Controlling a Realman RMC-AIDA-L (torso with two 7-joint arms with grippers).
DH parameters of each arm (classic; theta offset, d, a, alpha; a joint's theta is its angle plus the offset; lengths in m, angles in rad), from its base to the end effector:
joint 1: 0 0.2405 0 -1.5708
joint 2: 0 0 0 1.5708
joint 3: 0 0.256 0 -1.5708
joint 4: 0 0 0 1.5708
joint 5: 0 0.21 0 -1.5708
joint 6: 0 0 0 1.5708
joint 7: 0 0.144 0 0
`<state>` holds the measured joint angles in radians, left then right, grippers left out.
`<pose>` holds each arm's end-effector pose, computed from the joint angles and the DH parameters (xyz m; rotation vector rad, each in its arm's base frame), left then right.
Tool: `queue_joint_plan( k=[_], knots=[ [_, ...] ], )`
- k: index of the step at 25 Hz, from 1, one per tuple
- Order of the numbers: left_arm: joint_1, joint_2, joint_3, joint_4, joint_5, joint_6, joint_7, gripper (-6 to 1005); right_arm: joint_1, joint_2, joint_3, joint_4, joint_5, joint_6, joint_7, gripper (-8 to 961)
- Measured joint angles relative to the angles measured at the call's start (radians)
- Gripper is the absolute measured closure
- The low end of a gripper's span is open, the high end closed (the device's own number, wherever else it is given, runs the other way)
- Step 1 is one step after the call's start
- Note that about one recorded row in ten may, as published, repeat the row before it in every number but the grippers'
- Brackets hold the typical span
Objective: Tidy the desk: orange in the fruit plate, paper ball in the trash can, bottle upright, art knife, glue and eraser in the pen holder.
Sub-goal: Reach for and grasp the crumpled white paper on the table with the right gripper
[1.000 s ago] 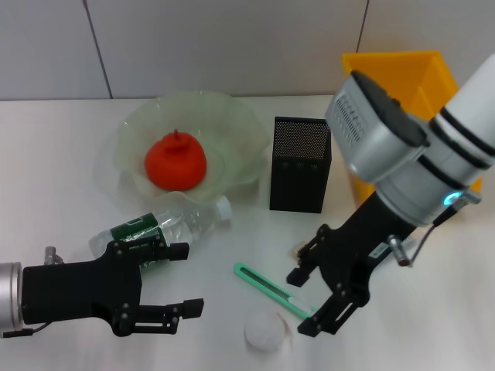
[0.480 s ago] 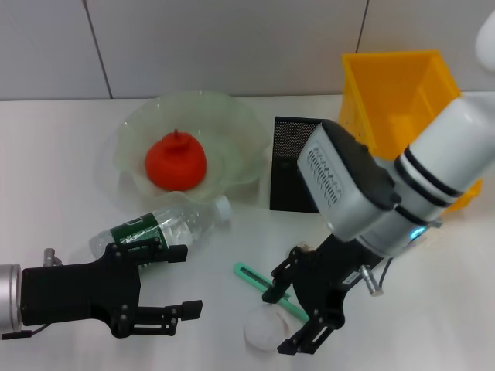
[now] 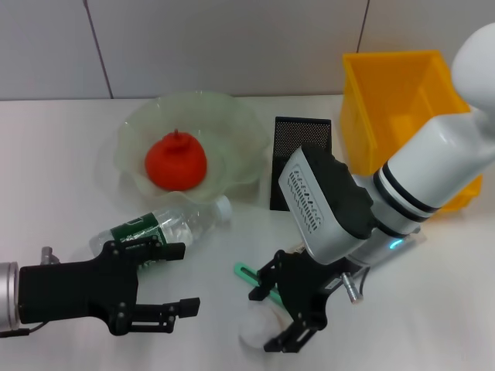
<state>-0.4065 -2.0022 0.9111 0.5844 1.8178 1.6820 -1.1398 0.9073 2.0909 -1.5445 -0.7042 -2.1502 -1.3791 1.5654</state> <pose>-0.2830 0.2814 0.0015 -2.8604 -0.3786 -0.7694 0.1478 0.3479 -0.1020 2.9453 0.2481 0.3085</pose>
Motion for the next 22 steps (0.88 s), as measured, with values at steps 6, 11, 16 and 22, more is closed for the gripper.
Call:
queue_joint_plan(
  k=[6,11,16,22],
  knots=[
    [0.000,0.004,0.000,0.000,-0.004,-0.001,0.000,155,-0.002,0.000,-0.001,-0.004,0.017,0.030,-0.005,191],
    [-0.002,0.005,-0.006,0.000,-0.005,-0.001,0.000,156,-0.003,0.000,-0.004,0.002,0.039,0.038,-0.030,192],
    [-0.003,0.005,-0.017,0.000,-0.001,-0.001,0.000,157,-0.003,0.000,-0.030,0.014,0.062,0.055,-0.034,193],
    [-0.003,0.005,-0.023,0.000,-0.002,-0.001,-0.001,159,-0.002,0.000,-0.049,0.026,0.079,0.074,-0.034,350]
  ],
)
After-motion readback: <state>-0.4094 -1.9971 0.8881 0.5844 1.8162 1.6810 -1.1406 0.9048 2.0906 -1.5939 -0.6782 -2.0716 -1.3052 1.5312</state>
